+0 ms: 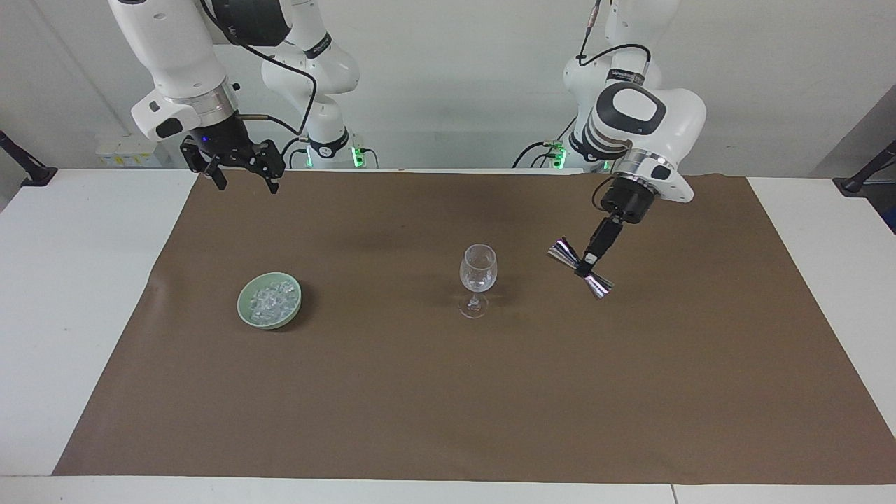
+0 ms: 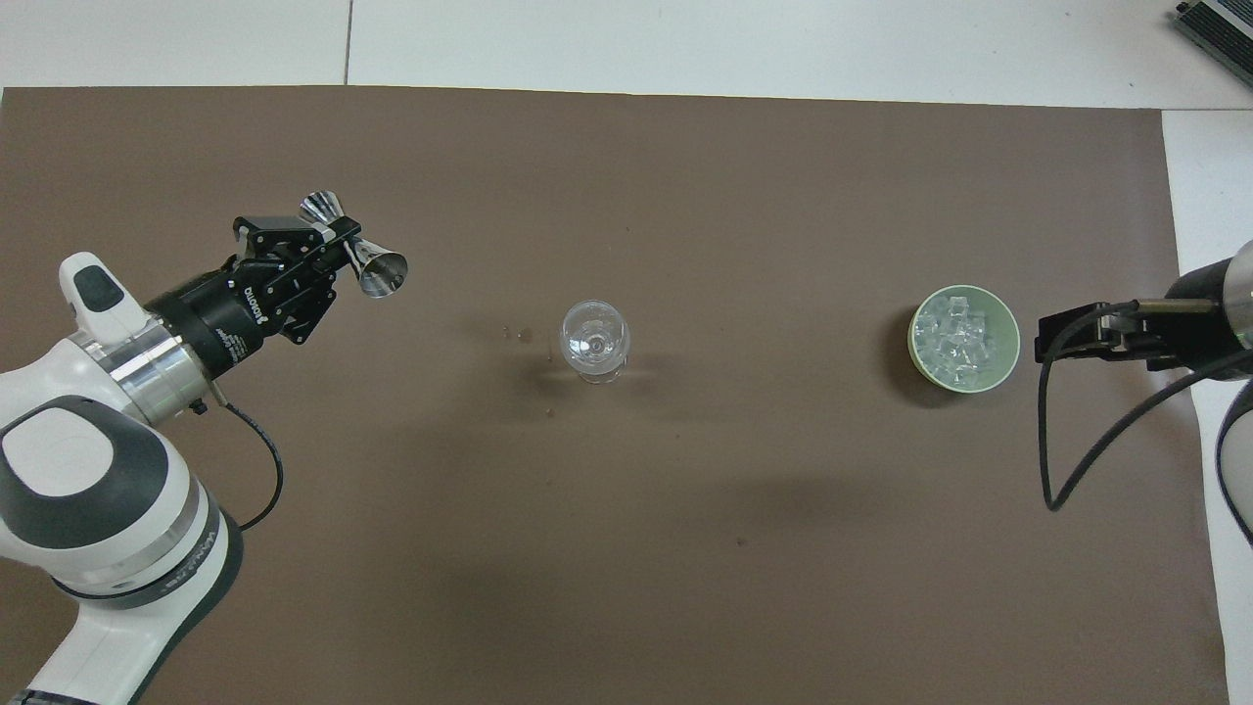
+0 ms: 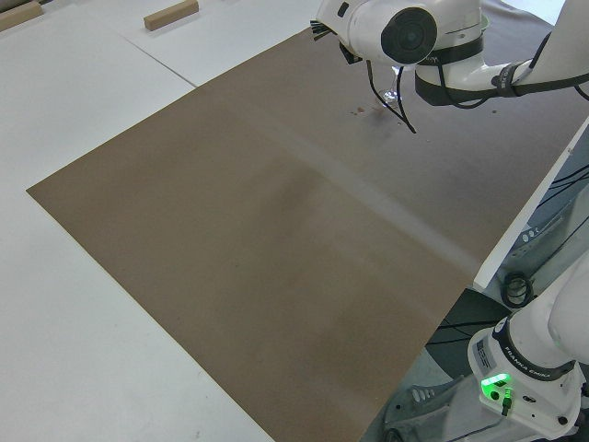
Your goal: Pour wine and add ice with both arms
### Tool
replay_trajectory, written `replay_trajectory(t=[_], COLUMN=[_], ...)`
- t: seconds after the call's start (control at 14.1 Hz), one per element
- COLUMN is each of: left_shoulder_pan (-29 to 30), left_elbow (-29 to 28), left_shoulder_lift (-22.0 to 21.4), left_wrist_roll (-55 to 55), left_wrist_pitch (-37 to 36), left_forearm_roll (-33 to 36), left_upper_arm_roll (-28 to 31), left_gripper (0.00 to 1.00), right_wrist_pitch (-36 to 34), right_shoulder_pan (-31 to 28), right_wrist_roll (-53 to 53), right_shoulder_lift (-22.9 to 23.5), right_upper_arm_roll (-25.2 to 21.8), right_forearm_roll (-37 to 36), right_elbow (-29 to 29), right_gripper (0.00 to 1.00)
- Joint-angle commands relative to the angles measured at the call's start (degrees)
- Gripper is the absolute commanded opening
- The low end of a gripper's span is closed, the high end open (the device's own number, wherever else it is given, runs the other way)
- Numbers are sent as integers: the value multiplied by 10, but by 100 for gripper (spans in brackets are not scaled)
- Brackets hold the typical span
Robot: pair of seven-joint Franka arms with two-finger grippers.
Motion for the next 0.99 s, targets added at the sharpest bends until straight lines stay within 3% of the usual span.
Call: replay_trajectory(t=[0.0,0.28,0.57,0.92], left_shoulder_pan=[69,186,261,296], left_elbow=[-46,-46,-52,-62], left_shoulder_lift=[-40,-35,-14,2], left_wrist_roll=[-59,-193,-222,-275], left_wrist_pitch=[-91,-241,-335,-382], left_forearm_roll=[8,118,119,119], left_upper_arm_roll=[-5,-6,-6,-6], left_gripper=[0,0,0,0], right_wrist_pitch=[16,66,201,317], right_shoulder_pan=[-5,-11,-14,-22], right_wrist_roll=[-17,-65,-94,-97], right_shoulder_lift=[-12,13,39,84], right_upper_arm_roll=[6,14,11,8], right_forearm_roll=[12,12,12,10], right_elbow=[-27,-45,-108,-144], right_gripper=[100,100,100,100])
